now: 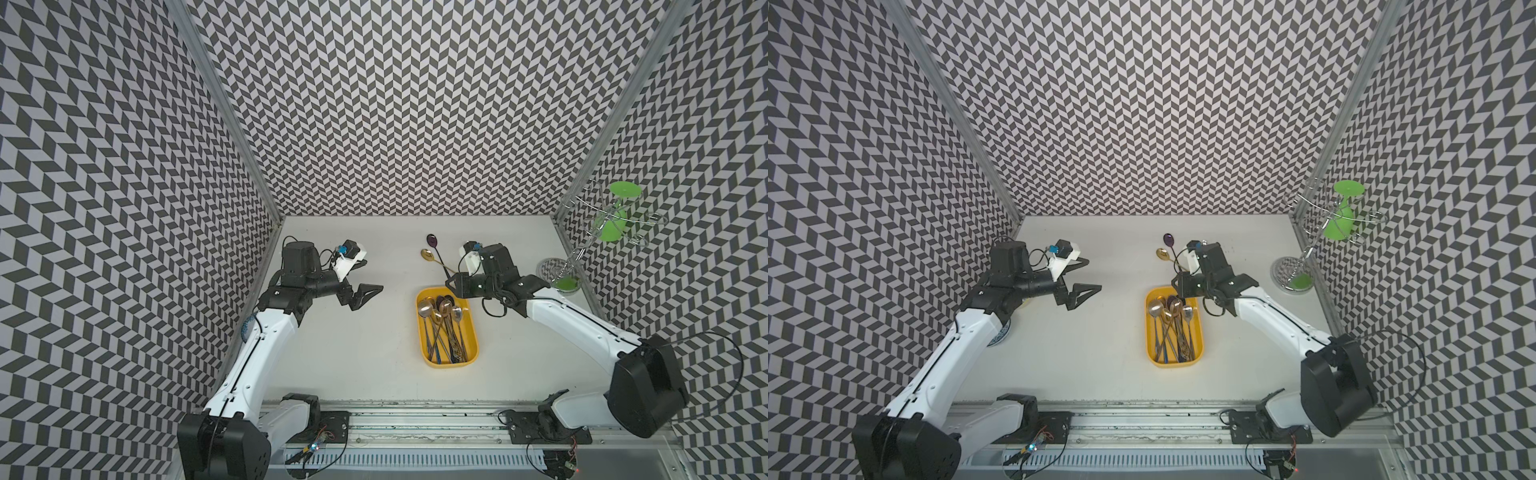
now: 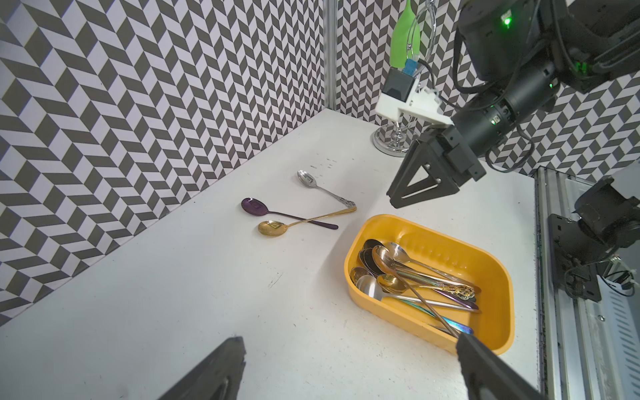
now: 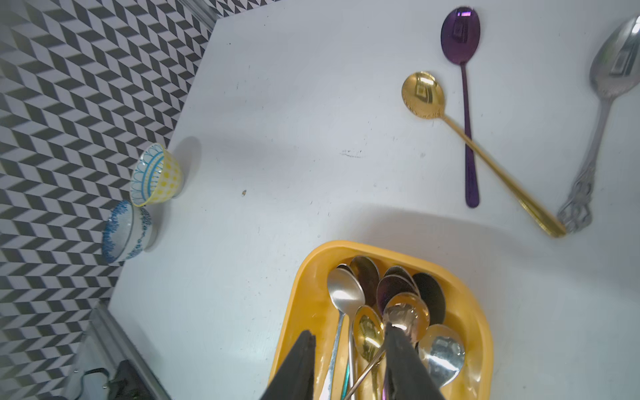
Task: Put the spoon into the storage box
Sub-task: Place the spoon in the storage box, then pick up the spoon from the center of the board.
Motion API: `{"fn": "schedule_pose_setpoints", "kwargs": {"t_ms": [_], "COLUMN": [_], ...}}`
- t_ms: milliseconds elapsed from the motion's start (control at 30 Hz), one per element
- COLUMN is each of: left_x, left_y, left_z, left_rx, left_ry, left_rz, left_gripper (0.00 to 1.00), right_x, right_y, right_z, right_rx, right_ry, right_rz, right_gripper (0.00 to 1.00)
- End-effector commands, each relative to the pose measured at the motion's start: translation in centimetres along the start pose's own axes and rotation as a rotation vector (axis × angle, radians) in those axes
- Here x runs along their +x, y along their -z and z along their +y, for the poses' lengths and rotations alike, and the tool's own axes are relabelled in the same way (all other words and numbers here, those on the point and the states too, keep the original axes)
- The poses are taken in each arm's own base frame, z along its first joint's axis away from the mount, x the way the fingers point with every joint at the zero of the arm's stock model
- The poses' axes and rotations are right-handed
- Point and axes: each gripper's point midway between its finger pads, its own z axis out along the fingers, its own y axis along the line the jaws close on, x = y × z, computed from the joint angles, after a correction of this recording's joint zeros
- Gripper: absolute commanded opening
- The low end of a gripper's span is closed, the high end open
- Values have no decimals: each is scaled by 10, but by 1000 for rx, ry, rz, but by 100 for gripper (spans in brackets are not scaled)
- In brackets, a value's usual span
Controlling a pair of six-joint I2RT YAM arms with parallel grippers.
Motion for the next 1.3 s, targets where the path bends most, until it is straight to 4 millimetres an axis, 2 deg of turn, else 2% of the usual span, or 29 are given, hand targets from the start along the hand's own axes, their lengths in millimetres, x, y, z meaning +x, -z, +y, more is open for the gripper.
{"fn": "schedule_pose_setpoints", "kwargs": {"t_ms": [0,367,500,733,1000,1267], "left_x": [-8,-4,-7,-6,-3,-2], "left_y": [4,4,6,6,4,4], "left_z": [-3,-2,-2,-1,0,0], "left_rx": [11,2,-2,-5,-2,-3], "left_ry": [-15,-22,-22,-20,-20,-21], "left_rz": [-9,-12,-9,-7,-7,-6], "left_gripper": [99,99,99,99,99,99], "right_x": [-4,-54,-63,-65,-74,-70], "right_y": [-11,-48,-63,-102,-140,-172], "right_z": [-18,-31,-33,-43,-36,-44], "right_rx": [115,238,245,268,208,212], "right_ry": [113,245,251,255,250,268], "right_rz": [54,65,73,127,156,202], "right_gripper": [39,41,45,54,57,59]}}
